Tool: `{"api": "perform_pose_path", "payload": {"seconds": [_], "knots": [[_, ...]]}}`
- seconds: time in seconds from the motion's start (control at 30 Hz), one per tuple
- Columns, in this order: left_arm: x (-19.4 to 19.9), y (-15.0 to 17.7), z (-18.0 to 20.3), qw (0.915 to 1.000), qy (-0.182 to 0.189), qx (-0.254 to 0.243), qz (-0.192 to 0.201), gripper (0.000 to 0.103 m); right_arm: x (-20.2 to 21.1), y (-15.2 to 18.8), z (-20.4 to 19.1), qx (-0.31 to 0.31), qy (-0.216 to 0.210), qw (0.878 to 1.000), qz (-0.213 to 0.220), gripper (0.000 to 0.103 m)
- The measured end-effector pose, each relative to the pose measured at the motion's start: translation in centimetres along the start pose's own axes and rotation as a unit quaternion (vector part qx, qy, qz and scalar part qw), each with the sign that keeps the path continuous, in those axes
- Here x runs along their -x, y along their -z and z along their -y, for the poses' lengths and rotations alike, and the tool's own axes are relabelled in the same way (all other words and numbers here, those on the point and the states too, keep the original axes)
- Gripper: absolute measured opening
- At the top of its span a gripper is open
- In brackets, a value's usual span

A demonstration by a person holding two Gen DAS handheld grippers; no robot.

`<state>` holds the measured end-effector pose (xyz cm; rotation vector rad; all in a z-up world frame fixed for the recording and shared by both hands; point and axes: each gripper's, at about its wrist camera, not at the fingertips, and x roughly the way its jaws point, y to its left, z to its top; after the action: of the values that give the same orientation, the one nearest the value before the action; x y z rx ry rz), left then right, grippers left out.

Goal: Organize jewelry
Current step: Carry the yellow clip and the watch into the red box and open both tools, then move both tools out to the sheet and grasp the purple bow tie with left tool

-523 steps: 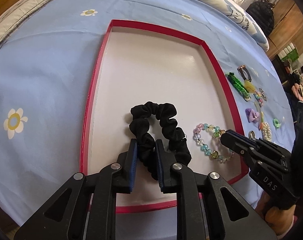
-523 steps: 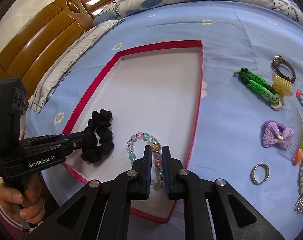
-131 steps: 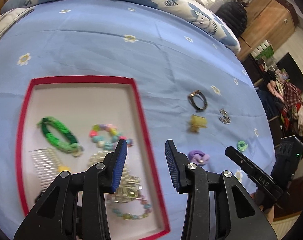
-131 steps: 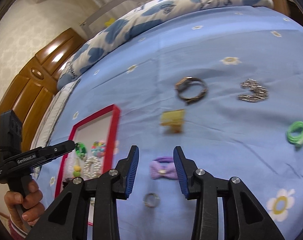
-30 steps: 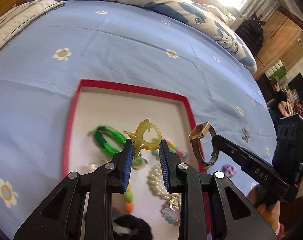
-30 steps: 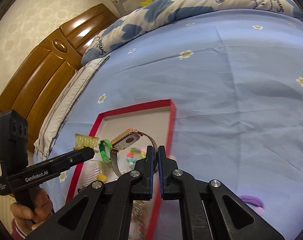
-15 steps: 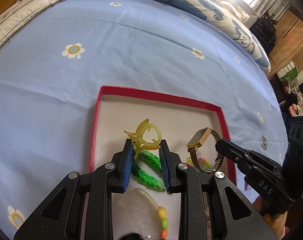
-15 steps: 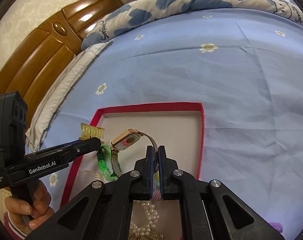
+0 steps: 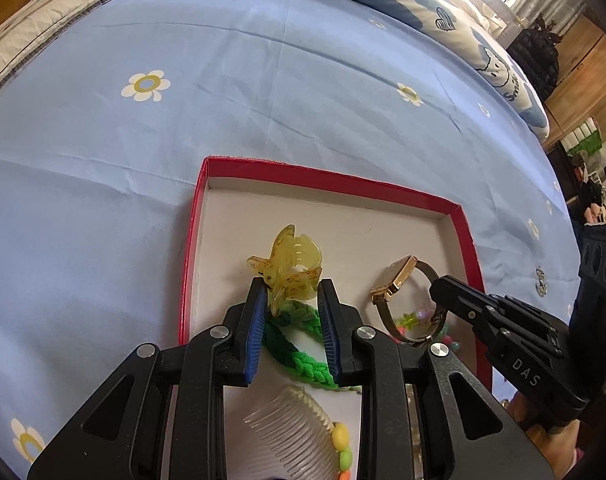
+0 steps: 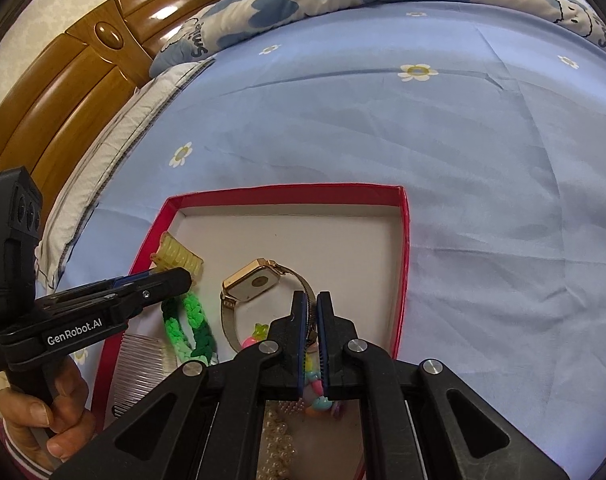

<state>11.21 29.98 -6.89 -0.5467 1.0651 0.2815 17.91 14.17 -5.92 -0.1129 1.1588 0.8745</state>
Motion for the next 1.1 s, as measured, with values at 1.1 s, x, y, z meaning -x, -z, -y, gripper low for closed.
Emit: {"api": "perform_pose_path", "payload": {"seconds": [1.1], "knots": [[0.2, 0.3, -0.1, 0.9998, -0.016, 0.001, -0.008, 0.043, 5.3, 0.6, 0.9, -0.033, -0.040, 0.997, 0.051, 0.035]]}}
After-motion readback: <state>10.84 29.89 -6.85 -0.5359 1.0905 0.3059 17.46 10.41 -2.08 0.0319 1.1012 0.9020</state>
